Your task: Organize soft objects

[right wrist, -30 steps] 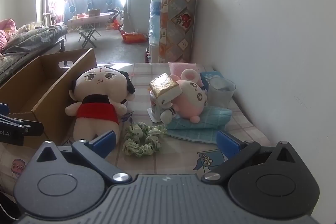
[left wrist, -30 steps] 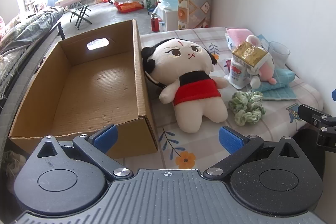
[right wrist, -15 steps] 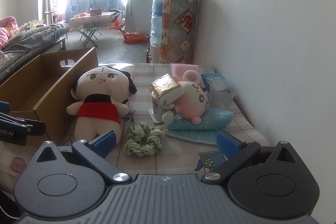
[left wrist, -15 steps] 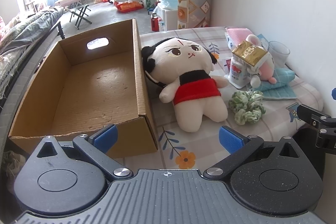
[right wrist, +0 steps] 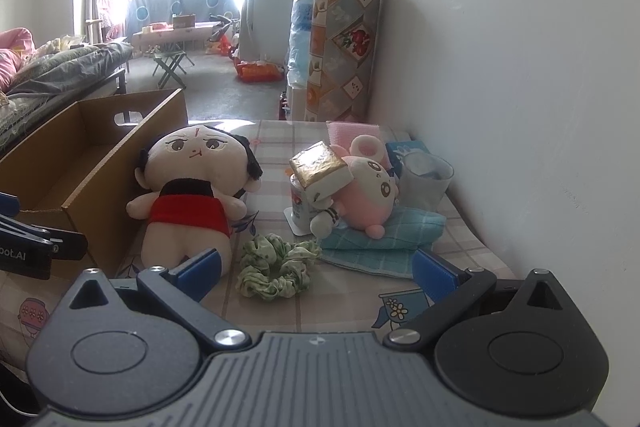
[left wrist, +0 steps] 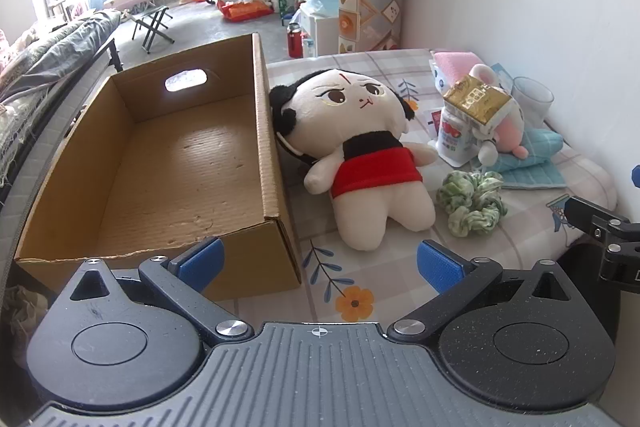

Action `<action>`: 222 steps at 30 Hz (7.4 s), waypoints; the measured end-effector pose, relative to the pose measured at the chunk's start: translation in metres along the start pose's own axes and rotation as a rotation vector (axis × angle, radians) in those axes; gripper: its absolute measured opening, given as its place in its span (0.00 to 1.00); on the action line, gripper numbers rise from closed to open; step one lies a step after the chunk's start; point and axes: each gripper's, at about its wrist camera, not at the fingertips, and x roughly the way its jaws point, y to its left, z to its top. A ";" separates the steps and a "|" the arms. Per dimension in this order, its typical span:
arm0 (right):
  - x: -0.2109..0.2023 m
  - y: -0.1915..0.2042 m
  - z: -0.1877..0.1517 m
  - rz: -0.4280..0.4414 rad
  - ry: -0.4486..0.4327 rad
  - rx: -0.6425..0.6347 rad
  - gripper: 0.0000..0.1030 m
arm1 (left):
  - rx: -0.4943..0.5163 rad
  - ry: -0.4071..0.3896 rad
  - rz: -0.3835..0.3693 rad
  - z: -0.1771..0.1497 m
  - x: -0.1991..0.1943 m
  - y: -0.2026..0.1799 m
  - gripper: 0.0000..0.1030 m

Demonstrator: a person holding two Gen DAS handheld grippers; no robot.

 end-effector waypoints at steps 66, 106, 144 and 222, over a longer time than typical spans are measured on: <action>0.005 -0.015 -0.006 0.030 -0.051 0.018 1.00 | 0.002 -0.037 -0.061 -0.009 0.005 -0.001 1.00; 0.109 -0.130 -0.039 0.250 -0.105 0.397 0.64 | 0.449 0.111 -0.233 0.017 0.136 -0.159 0.15; 0.133 -0.054 0.057 0.336 -0.134 -0.033 0.95 | 0.305 0.148 -0.262 -0.008 0.119 -0.103 0.76; 0.300 0.282 0.218 0.696 0.374 0.075 0.54 | -0.241 0.147 0.245 0.148 0.184 0.258 0.24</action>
